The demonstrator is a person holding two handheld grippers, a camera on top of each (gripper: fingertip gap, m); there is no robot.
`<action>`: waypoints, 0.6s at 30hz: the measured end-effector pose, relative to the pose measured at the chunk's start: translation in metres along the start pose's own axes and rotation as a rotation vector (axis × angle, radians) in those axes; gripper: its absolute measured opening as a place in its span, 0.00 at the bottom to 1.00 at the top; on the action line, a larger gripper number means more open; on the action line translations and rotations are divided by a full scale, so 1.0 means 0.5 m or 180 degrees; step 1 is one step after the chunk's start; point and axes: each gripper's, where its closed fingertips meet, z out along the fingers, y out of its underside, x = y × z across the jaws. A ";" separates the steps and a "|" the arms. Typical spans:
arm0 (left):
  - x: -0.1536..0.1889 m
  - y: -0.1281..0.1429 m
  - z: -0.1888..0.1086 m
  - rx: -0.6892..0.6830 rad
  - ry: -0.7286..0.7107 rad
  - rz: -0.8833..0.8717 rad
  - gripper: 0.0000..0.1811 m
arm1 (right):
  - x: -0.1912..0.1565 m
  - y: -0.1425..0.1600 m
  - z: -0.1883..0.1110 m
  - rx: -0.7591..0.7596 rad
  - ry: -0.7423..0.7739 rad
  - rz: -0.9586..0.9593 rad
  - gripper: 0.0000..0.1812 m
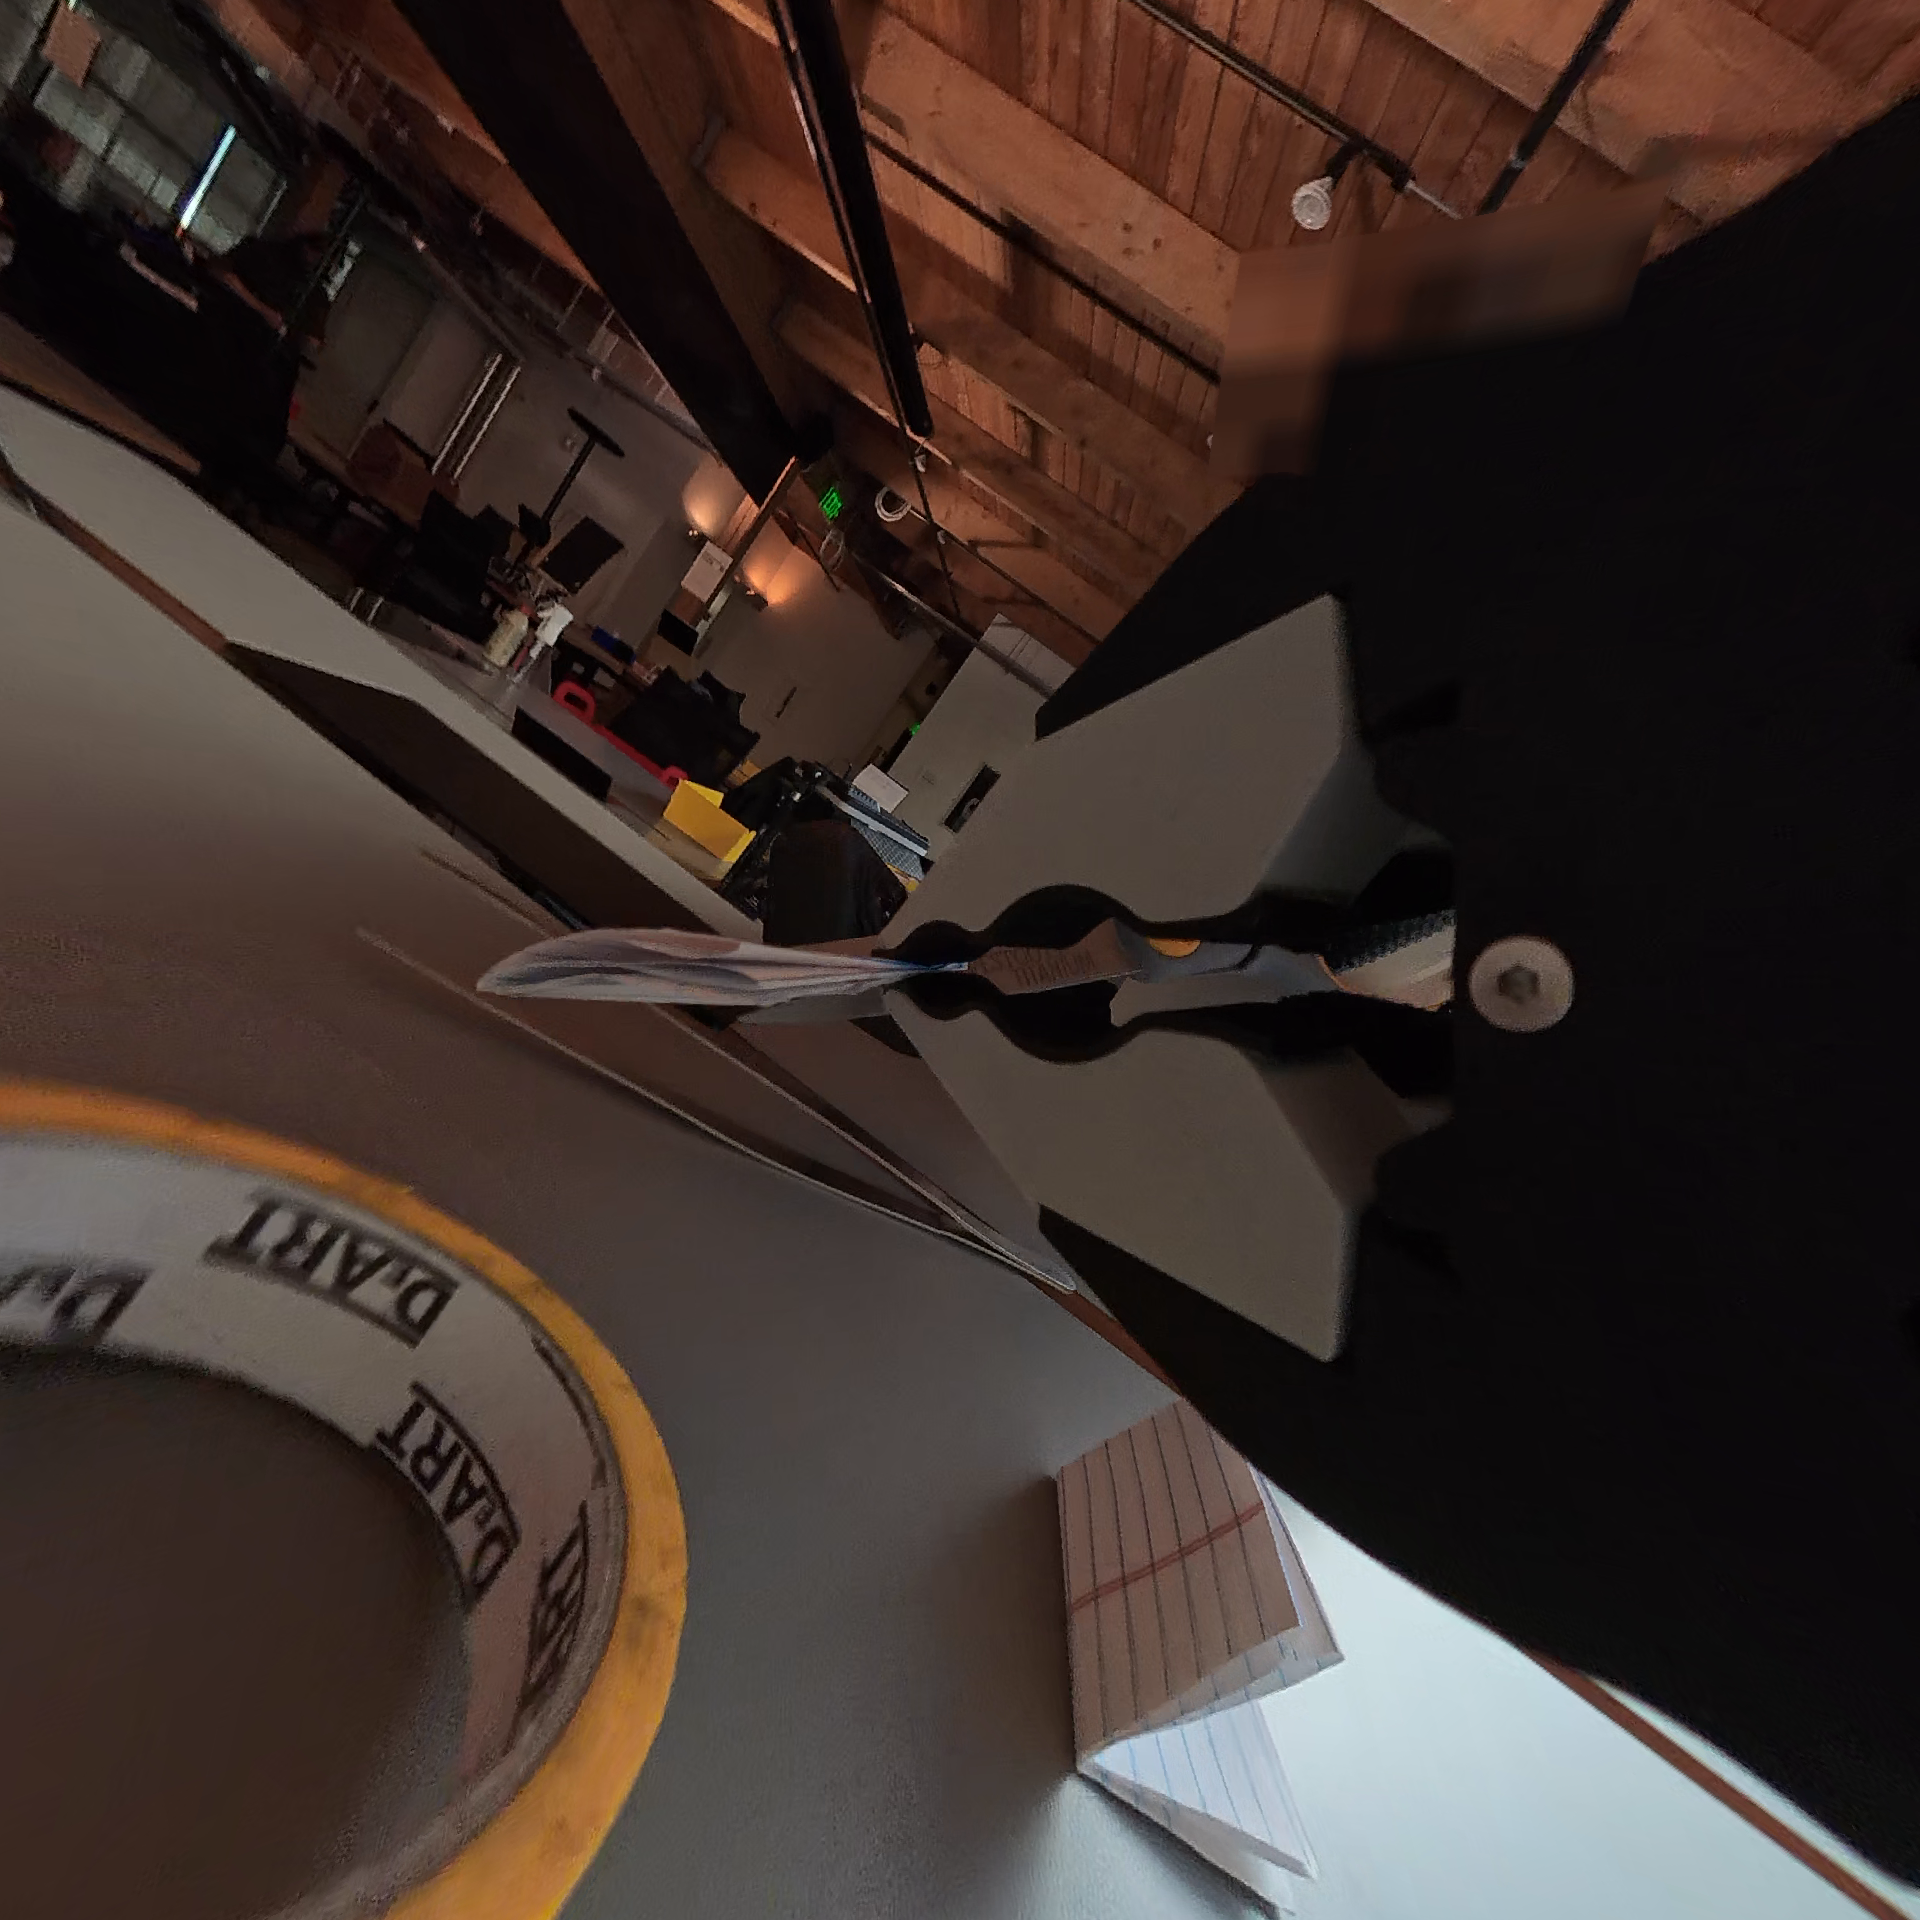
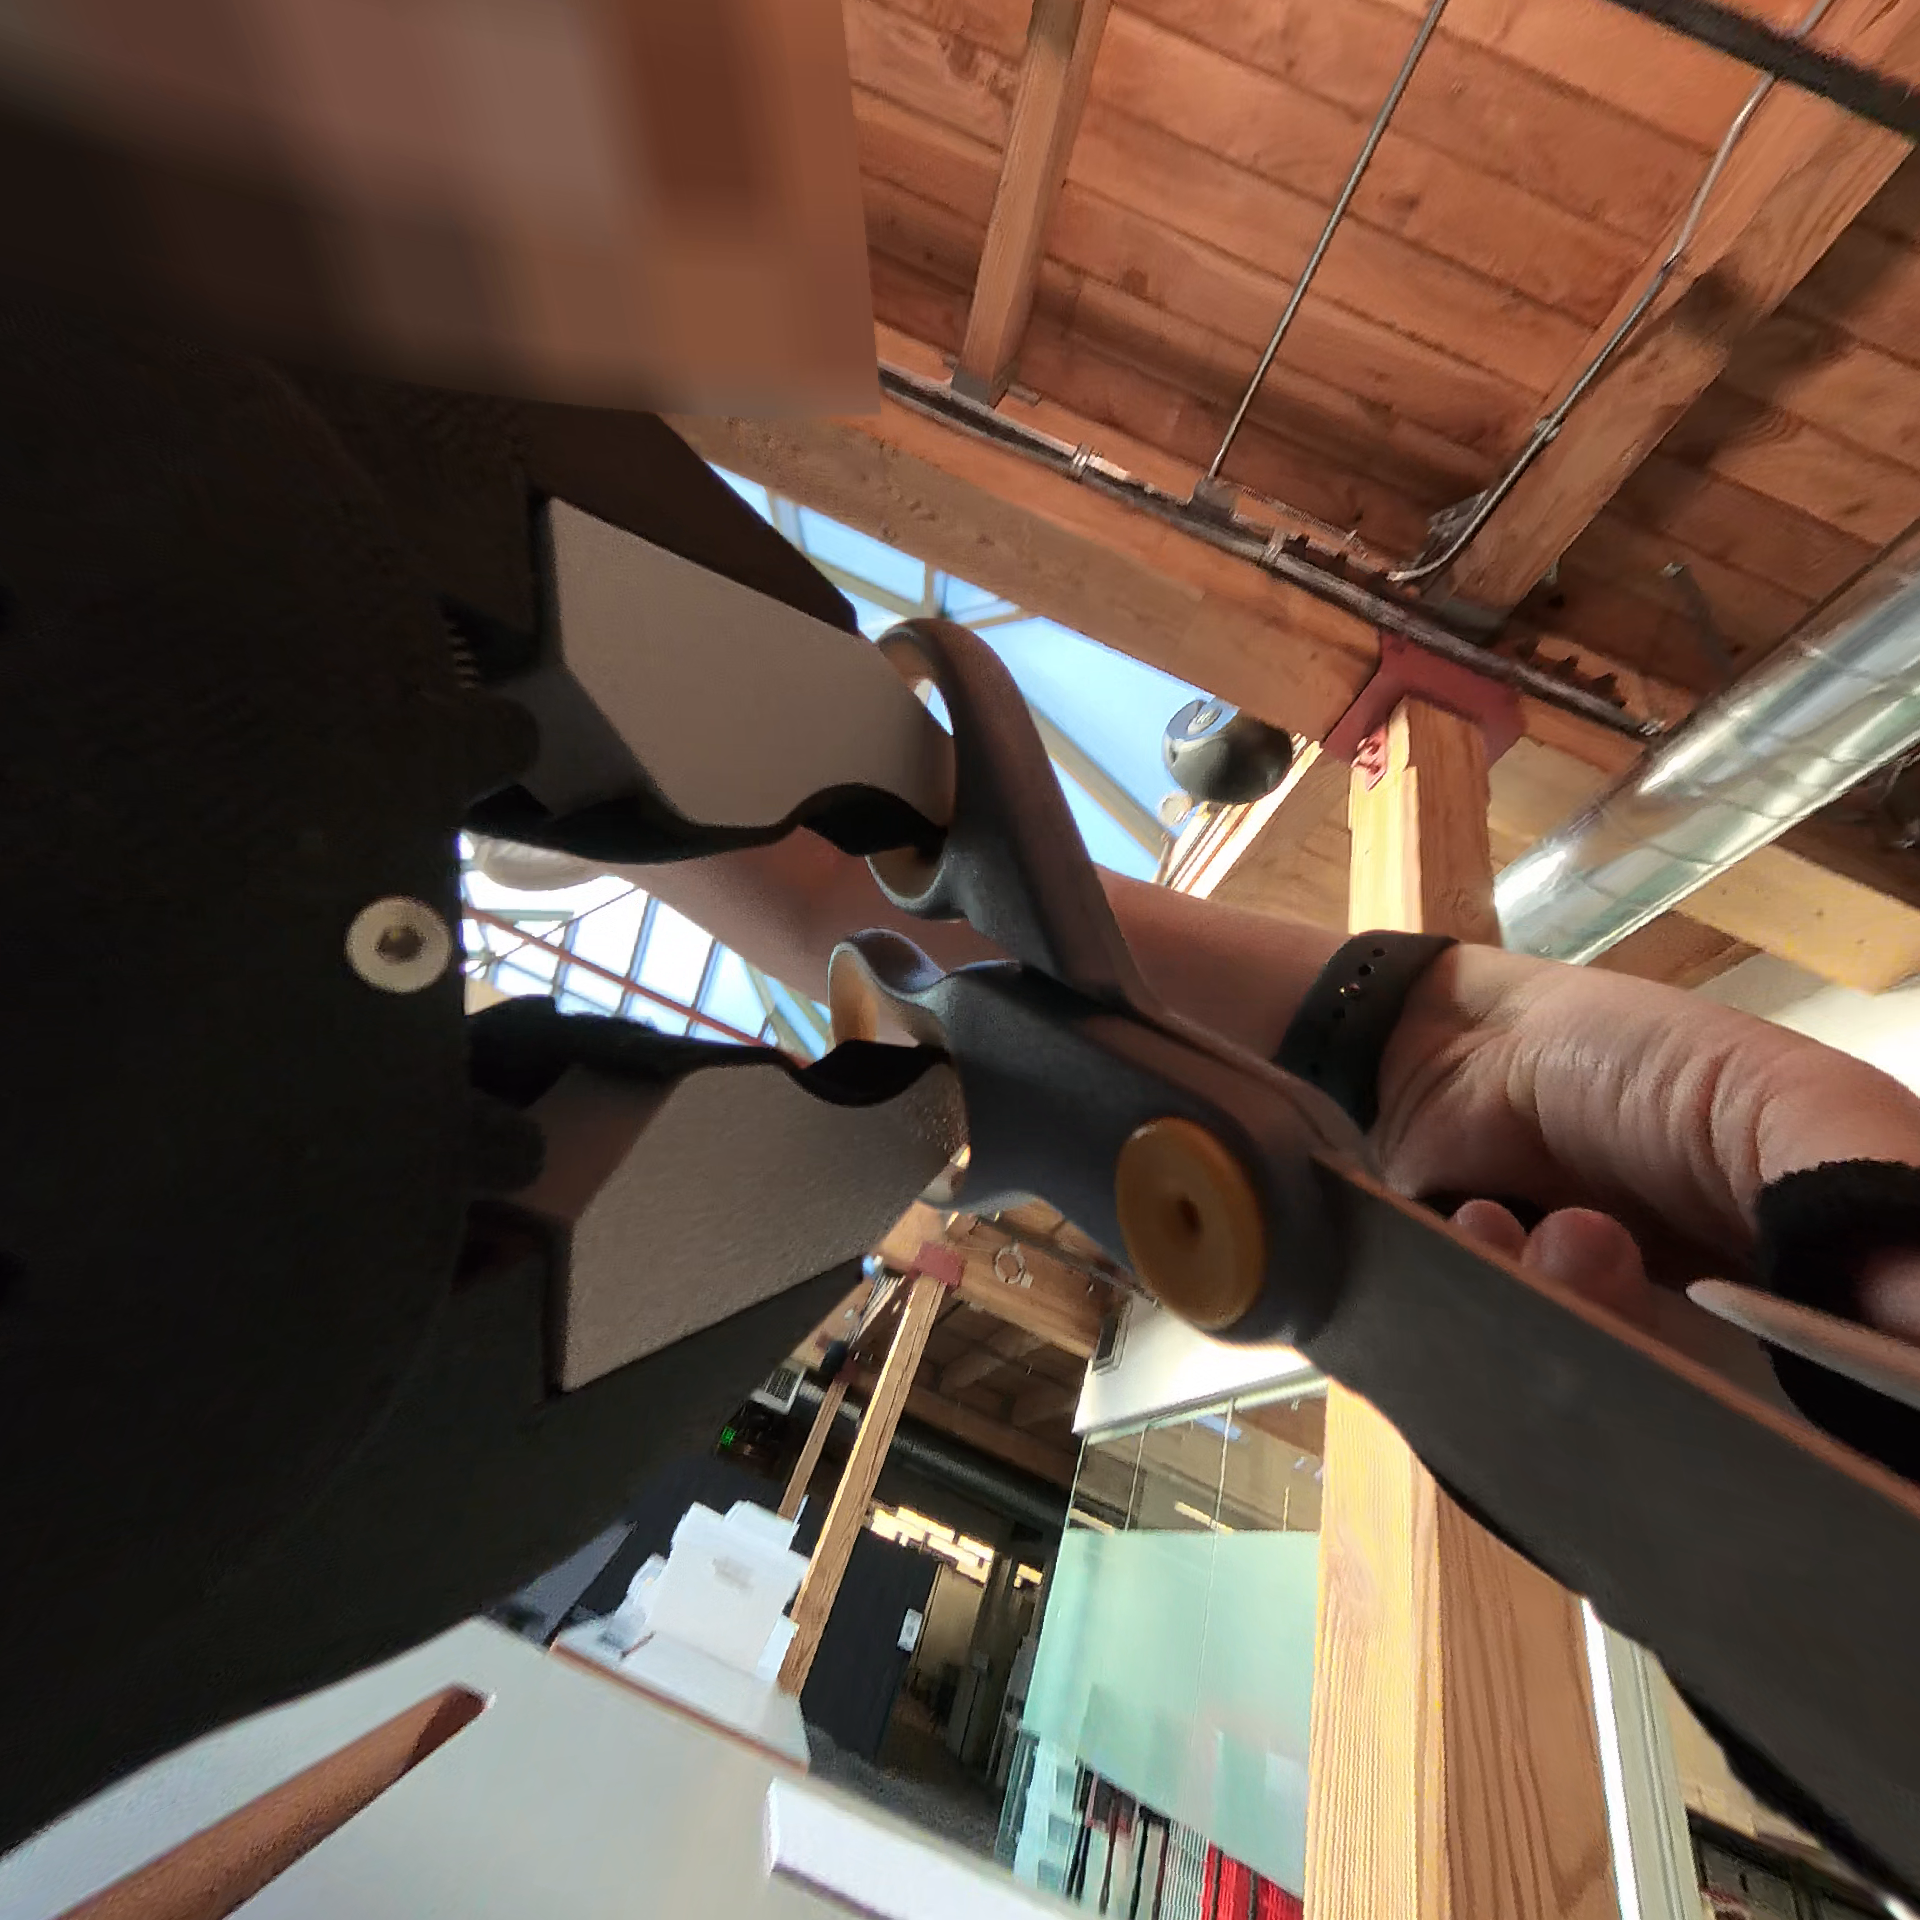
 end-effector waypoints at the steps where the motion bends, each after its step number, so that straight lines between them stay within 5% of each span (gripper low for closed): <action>1: 0.013 0.008 -0.004 0.0042 0.0098 0.0141 0.00 | 0.008 0.015 0.002 -0.0137 0.0142 -0.0131 0.17; 10: 0.100 0.187 -0.108 0.0916 0.0688 0.1833 0.00 | 0.030 0.193 0.003 -0.1801 0.0945 -0.0983 0.17; 18: 0.067 0.374 -0.200 0.1359 0.0768 0.2502 0.00 | 0.050 0.310 -0.027 -0.2968 0.1452 -0.1239 0.15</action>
